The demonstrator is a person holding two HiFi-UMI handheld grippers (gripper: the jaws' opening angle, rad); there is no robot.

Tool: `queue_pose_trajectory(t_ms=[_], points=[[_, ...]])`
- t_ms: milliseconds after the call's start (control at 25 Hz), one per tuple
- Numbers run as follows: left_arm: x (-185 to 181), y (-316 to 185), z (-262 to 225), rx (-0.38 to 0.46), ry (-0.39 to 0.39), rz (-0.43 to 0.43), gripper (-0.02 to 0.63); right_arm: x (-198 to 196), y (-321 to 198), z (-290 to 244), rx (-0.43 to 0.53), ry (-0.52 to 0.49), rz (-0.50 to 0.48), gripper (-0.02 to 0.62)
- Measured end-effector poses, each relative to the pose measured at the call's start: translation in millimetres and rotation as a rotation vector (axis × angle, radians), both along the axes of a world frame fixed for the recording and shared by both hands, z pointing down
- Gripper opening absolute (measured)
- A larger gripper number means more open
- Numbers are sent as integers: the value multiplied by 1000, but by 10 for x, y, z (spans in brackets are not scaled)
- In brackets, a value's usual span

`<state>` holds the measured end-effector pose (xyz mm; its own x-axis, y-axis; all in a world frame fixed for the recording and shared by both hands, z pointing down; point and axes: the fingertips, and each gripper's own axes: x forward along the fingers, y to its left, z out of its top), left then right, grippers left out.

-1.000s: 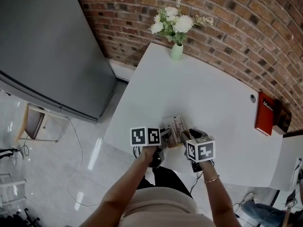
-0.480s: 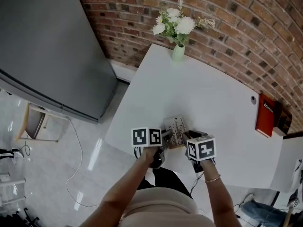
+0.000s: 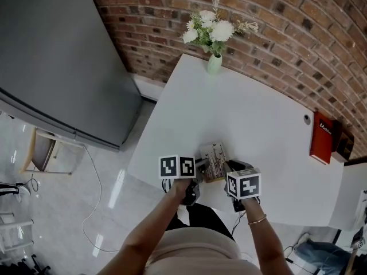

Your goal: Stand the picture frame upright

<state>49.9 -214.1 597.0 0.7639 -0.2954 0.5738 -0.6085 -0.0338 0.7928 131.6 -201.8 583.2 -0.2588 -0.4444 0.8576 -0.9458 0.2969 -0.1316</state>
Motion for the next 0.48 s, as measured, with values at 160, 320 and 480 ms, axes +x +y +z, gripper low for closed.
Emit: queue_pose_trajectory(t_ms=[160,320,480], points=[[18,28,-46,18,1,17,60,21,42,-28,35,10,31,58],[38,32,-142,63,3,47,52,51,66,-72,77,-2,76,57],[85,22,-242,112,-9,84,44,103,83,-132,129,-18,127,52]])
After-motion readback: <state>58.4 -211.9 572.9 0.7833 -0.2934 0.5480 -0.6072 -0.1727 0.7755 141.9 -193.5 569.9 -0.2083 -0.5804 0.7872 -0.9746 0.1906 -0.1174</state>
